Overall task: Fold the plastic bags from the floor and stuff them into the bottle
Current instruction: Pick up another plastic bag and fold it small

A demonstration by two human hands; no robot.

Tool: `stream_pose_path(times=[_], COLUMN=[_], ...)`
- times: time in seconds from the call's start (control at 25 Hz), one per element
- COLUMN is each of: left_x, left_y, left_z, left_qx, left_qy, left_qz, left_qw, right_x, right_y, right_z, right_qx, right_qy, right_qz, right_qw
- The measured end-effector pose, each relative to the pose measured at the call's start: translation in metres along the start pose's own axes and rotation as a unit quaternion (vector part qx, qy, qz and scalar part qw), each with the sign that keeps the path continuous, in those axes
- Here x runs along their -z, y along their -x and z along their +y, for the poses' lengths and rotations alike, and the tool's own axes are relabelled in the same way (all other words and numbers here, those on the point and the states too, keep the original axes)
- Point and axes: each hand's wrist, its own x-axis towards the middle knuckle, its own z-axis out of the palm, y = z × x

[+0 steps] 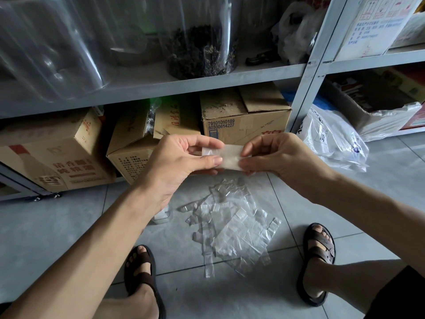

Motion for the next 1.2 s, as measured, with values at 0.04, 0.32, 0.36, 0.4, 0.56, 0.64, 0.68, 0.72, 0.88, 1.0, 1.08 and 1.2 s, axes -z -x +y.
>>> stream_pose_path(times=[0.04,0.32,0.36,0.4,0.56,0.64,0.68,0.72,0.88,1.0,1.08,1.2], left_x=[0.001,0.0,-0.001,-0.002,0.002,0.004,0.005,0.004,-0.006,-0.013,-0.014,-0.011], left_y=[0.0,0.0,0.0,0.0,-0.005,-0.008,-0.01,-0.009,-0.002,0.001,-0.001,-0.001], left_z=[0.0,-0.001,-0.001,-0.002,-0.005,-0.007,-0.009,-0.011,-0.013,-0.015,-0.015,-0.015], left_qx=[-0.002,0.003,0.004,0.005,0.013,0.031,0.038,0.045,0.092,0.105,0.095,0.097], left_qy=[-0.002,-0.065,-0.081,-0.091,-0.083,-0.055,-0.04,-0.029,-0.012,-0.008,-0.011,-0.017], left_qz=[0.0,-0.04,-0.057,-0.071,-0.011,0.041,0.057,0.065,0.022,-0.008,-0.006,-0.006], left_qw=[1.0,0.997,0.995,0.993,0.996,0.997,0.997,0.996,0.995,0.994,0.995,0.995], right_x=[0.0,-0.001,-0.002,-0.003,-0.001,-0.001,-0.002,-0.003,-0.007,-0.009,-0.01,-0.011], right_y=[0.0,-0.003,-0.004,-0.004,-0.002,-0.002,-0.001,0.0,0.0,0.0,0.0,0.0], right_z=[-0.001,-0.002,-0.001,0.001,0.002,0.001,0.001,0.001,0.001,0.002,0.003,0.003], right_qx=[-0.005,-0.032,-0.035,-0.038,-0.056,-0.074,-0.083,-0.088,-0.057,-0.049,-0.052,-0.061], right_qy=[-0.005,-0.052,-0.021,0.013,0.086,0.094,0.096,0.097,0.082,0.059,0.052,0.045], right_qz=[0.006,0.051,0.036,0.022,0.019,0.0,-0.011,-0.017,0.007,0.015,0.007,0.004], right_qw=[1.0,0.997,0.999,0.999,0.995,0.993,0.992,0.991,0.995,0.997,0.997,0.997])
